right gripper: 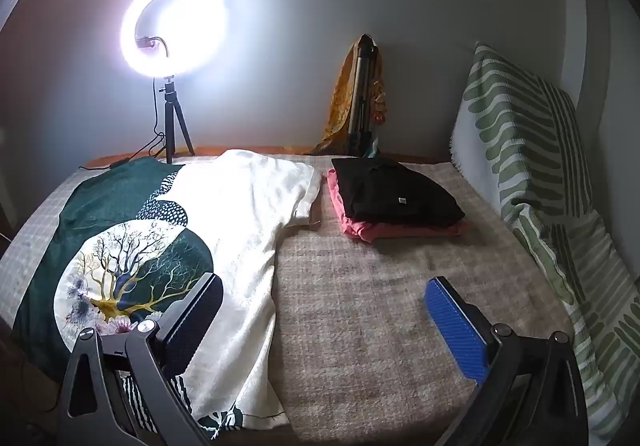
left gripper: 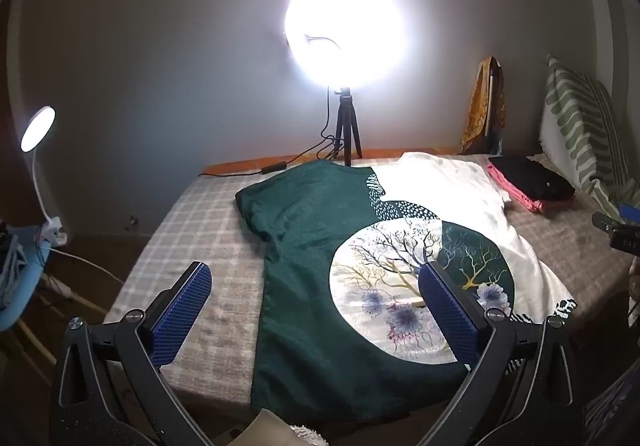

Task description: Fold small clothes

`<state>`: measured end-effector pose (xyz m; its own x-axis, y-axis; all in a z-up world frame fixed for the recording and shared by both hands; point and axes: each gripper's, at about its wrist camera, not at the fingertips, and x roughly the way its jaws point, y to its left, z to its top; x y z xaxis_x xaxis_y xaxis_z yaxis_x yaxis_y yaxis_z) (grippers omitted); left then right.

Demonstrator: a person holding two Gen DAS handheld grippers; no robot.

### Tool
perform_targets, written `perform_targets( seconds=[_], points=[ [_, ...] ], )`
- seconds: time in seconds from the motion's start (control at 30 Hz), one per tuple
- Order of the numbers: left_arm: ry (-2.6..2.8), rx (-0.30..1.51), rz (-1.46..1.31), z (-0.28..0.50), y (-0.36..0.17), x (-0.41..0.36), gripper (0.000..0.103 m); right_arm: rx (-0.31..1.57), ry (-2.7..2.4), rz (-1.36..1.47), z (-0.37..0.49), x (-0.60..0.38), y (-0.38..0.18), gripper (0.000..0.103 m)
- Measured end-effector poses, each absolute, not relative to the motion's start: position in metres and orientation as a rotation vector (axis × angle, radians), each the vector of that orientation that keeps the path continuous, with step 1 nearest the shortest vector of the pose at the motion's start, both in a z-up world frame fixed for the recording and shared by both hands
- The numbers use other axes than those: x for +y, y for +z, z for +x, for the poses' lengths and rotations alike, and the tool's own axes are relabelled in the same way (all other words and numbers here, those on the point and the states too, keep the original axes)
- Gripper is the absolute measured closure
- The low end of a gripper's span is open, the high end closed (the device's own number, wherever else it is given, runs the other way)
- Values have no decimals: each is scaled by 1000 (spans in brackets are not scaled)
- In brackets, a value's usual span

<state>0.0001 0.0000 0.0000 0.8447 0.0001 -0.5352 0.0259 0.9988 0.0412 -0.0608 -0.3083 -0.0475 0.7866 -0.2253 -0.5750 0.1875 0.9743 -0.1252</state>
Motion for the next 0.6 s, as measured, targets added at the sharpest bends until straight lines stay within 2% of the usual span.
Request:
perform_targets(
  seconds=[0.6],
  points=[
    [-13,552,55,1,4,2,0,627,-220,-60,-60,-307,-47,1]
  ],
)
